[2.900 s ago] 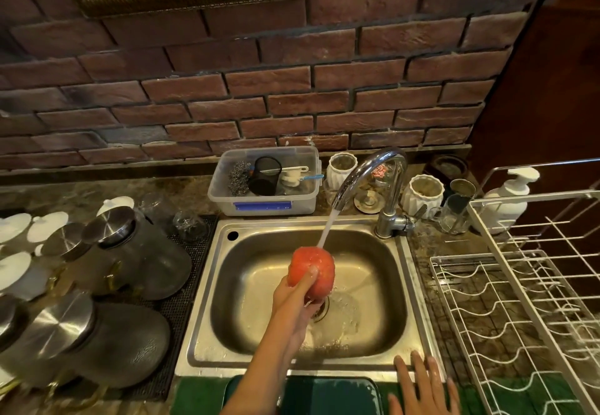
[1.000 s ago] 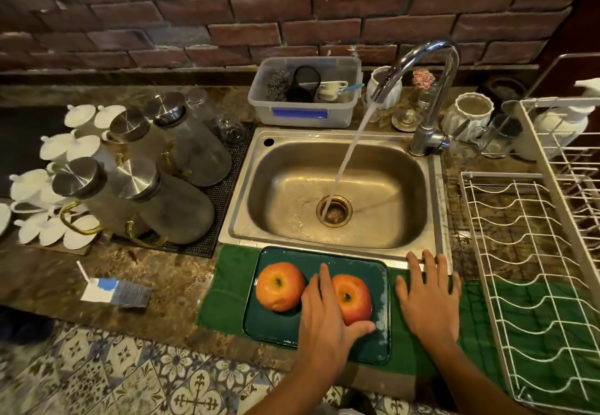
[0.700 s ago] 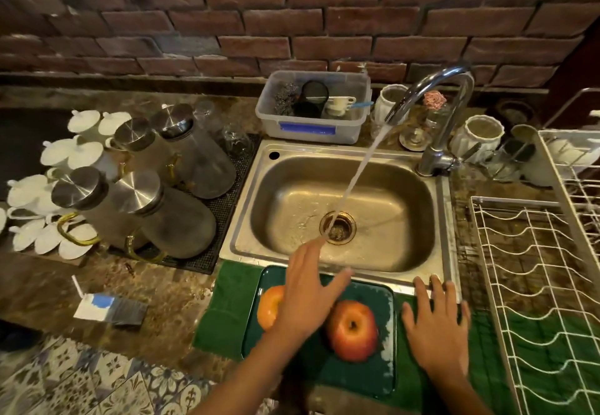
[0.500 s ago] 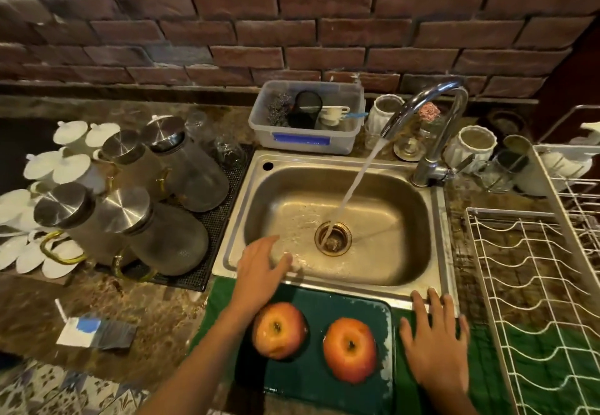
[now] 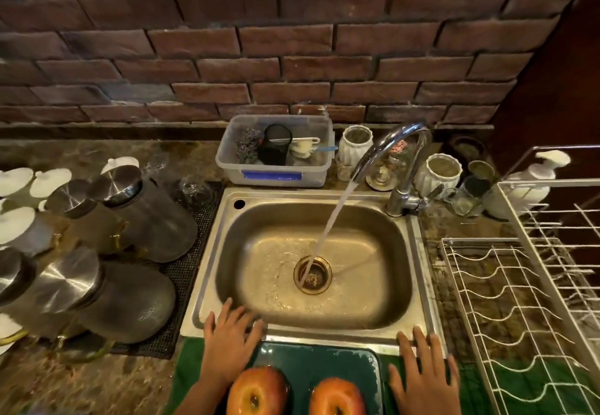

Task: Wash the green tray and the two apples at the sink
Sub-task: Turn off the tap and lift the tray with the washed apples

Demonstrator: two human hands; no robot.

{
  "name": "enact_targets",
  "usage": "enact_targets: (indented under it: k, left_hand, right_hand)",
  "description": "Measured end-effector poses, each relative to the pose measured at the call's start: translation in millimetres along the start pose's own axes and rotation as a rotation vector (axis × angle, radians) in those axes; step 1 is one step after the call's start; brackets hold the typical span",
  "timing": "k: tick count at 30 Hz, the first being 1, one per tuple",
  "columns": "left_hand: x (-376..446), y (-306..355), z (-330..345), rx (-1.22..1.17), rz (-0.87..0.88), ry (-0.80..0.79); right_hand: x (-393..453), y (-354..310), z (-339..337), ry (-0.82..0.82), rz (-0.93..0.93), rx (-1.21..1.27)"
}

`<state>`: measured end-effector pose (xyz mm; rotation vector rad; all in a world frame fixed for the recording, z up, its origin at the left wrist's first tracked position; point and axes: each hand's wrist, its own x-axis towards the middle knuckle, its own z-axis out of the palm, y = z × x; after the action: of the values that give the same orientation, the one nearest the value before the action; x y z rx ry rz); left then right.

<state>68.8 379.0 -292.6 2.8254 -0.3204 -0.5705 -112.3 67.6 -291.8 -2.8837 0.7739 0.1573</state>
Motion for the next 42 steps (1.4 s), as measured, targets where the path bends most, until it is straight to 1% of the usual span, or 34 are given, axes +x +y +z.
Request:
enact_targets:
  k: [2, 4, 5, 7, 8, 10, 14, 17, 20, 24, 25, 27, 29, 32, 36, 39, 42]
  left_hand:
    - [-1.2, 1.4, 0.9, -0.043, -0.014, 0.034]
    - [-0.9, 0.6, 2.6, -0.085, -0.012, 0.068]
    - [0.9, -0.8, 4.7, -0.092, -0.012, 0.082]
    - [3.8, -2.8, 8.7, -0.081, -0.023, 0.101]
    - [4.9, -3.3, 10.1, -0.076, -0.028, 0.11]
    - [6.4, -4.4, 13.2, -0.069, -0.031, 0.131]
    - [7.5, -5.8, 18.2, -0.053, -0.002, 0.198]
    - [6.1, -6.2, 19.6, -0.058, 0.009, 0.226]
    - [5.5, -4.2, 18.4, -0.061, 0.015, 0.243]
    - [4.2, -2.3, 16.5, -0.067, -0.005, 0.25]
    - [4.3, -2.1, 16.2, -0.066, -0.009, 0.246]
    - [4.3, -0.9, 15.3, -0.062, -0.013, 0.235]
    - [4.7, 0.4, 13.9, -0.072, -0.02, 0.234]
    - [4.6, 3.0, 12.5, -0.084, -0.038, 0.236]
    - [4.4, 4.8, 12.8, -0.1, -0.039, 0.276]
    - [3.9, 4.8, 12.6, -0.102, -0.036, 0.28]
    - [3.8, 5.8, 12.1, -0.095, -0.044, 0.278]
  right_hand:
    - [4.5, -4.0, -1.8, 0.027, 0.012, 0.044]
    - [11.4, -13.5, -12.1, 0.005, 0.083, 0.146]
    - [19.5, -17.9, -17.6, 0.032, 0.113, 0.218]
    - [42.8, -24.0, -30.6, 0.145, 0.162, 0.371]
    - [57.9, -26.3, -40.8, 0.19, 0.219, 0.499]
    - [88.2, -28.3, -60.6, 0.149, 0.285, 0.721]
    - [158.2, -29.9, -96.7, 0.238, 0.379, 0.975]
    - [208.6, -22.9, -109.3, 0.23, 0.496, 1.111]
    - [245.9, -16.3, -118.4, 0.172, 0.626, 1.208]
    - [284.0, -9.8, -126.9, 0.065, 0.771, 1.57]
    - [288.9, -9.9, -130.6, 0.048, 0.779, 1.673]
    - [294.1, -12.5, -136.3, 0.049, 0.762, 1.798]
    - [298.8, -15.2, -136.9, 0.067, 0.759, 1.838]
    - [306.8, -14.7, -132.4, 0.115, 0.81, 1.842]
    - [309.9, -12.4, -127.8, 0.134, 0.825, 1.875]
    - [311.2, -12.9, -127.2, 0.14, 0.838, 1.895]
    - [313.6, -14.6, -125.5, 0.181, 0.856, 1.902]
